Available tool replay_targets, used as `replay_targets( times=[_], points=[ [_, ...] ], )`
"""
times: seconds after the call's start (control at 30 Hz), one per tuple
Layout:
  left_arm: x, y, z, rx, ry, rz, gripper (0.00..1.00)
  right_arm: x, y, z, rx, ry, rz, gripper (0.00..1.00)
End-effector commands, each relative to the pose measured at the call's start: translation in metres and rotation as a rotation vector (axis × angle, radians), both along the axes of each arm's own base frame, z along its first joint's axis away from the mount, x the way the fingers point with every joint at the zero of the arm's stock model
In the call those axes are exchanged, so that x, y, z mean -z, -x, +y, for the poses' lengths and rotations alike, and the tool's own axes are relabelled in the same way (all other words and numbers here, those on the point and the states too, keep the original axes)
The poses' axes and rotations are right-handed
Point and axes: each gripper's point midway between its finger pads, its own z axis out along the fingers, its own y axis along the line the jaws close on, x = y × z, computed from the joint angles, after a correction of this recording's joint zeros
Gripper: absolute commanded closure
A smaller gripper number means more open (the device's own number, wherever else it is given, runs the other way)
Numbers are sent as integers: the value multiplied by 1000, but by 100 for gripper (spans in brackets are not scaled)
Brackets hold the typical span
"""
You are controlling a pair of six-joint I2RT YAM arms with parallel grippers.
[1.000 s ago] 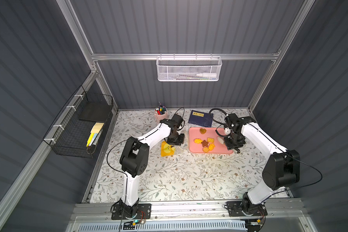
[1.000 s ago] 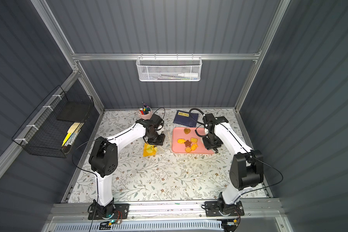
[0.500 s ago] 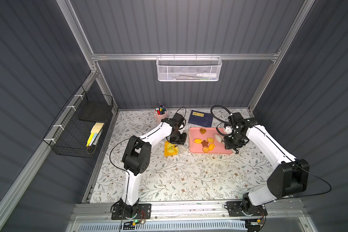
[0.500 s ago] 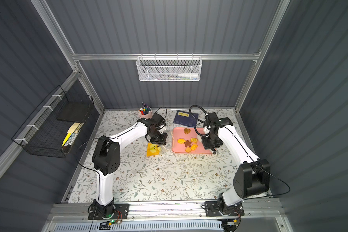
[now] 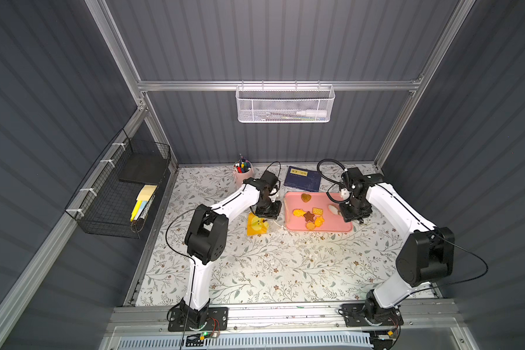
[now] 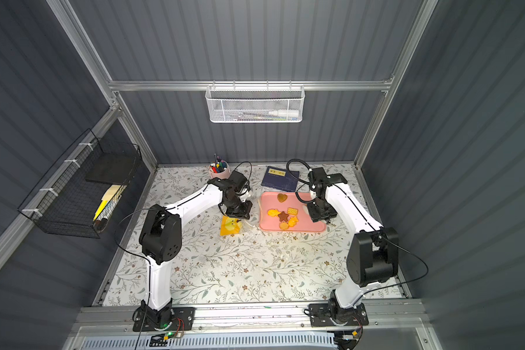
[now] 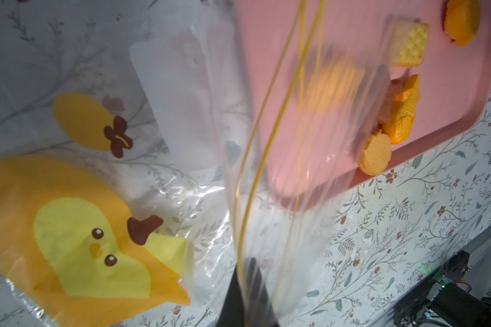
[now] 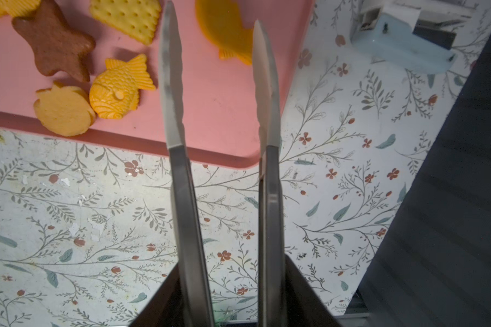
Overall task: Put the cookies into a resealable bag to prevent moisture
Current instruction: Pick up the cookie from the tray.
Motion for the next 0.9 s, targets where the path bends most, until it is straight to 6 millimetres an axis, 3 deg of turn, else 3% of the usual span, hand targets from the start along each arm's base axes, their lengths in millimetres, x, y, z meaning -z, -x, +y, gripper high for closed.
replay_targets(
  times=[0.0,0.17,0.33,0.67,0.87],
  points=[
    [4,4,3,22,-31,12,100,-4,-30,2,9,-50,-76,51],
    [4,4,5,23,-38,10,100,13,-42,5,28,-127,-72,47],
    [7,3,7,21,-55,9,100,30,-29,7,83,-202,-2,47],
    [7,2,5,22,-48,11,100,12,6,34,125,-388,23,47],
    [6,4,7,24,-49,9,100,-4,8,18,134,-299,-19,47]
  ],
)
